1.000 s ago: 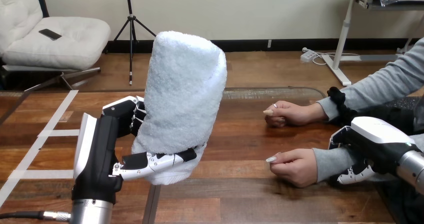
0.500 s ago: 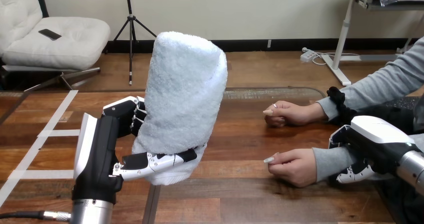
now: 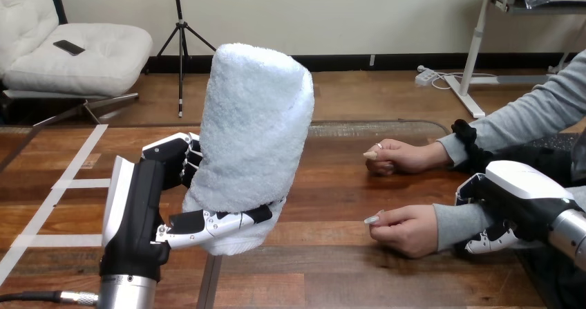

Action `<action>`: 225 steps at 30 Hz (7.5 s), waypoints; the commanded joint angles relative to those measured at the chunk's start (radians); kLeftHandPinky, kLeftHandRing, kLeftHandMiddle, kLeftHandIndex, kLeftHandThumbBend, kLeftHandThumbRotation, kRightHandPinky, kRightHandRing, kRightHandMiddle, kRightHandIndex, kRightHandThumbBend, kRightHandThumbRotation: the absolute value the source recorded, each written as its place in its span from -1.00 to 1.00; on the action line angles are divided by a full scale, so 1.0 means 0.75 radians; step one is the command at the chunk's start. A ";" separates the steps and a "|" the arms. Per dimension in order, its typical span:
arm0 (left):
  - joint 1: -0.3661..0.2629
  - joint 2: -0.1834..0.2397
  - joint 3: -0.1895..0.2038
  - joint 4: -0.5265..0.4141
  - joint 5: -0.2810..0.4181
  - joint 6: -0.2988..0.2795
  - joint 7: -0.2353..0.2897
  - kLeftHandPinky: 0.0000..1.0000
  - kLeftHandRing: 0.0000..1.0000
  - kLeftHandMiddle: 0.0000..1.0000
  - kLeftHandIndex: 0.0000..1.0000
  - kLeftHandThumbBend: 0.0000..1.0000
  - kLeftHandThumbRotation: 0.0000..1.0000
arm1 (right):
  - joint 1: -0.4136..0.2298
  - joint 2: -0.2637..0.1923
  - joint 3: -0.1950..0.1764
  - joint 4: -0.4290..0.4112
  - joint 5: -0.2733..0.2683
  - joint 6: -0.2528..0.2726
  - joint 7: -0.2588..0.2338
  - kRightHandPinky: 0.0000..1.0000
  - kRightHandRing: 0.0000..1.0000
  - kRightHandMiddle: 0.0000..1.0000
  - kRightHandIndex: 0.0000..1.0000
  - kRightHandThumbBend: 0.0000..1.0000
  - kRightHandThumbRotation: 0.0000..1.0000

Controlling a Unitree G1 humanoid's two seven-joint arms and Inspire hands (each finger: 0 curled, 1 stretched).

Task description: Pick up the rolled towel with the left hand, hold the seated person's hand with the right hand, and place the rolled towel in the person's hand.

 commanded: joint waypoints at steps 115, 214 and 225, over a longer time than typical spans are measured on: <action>-0.089 -0.018 0.006 -0.004 -0.011 -0.026 0.016 -0.44 -0.37 -0.29 -0.22 0.31 -1.00 | -0.106 -0.033 -0.078 -0.211 0.220 -0.065 0.139 -0.50 -0.43 -0.31 -0.29 -0.16 -0.73; -0.847 0.116 -0.028 1.251 0.148 -0.326 0.235 -0.44 -0.34 -0.23 -0.19 0.30 -1.00 | -0.087 -0.046 -0.127 -0.403 0.316 -0.008 0.257 -0.48 -0.41 -0.30 -0.29 -0.23 -0.46; -0.910 0.118 -0.039 1.374 0.171 -0.361 0.249 -0.45 -0.36 -0.25 -0.18 0.30 -1.00 | -0.080 -0.046 -0.137 -0.413 0.319 -0.003 0.268 -0.49 -0.42 -0.31 -0.30 -0.23 -0.46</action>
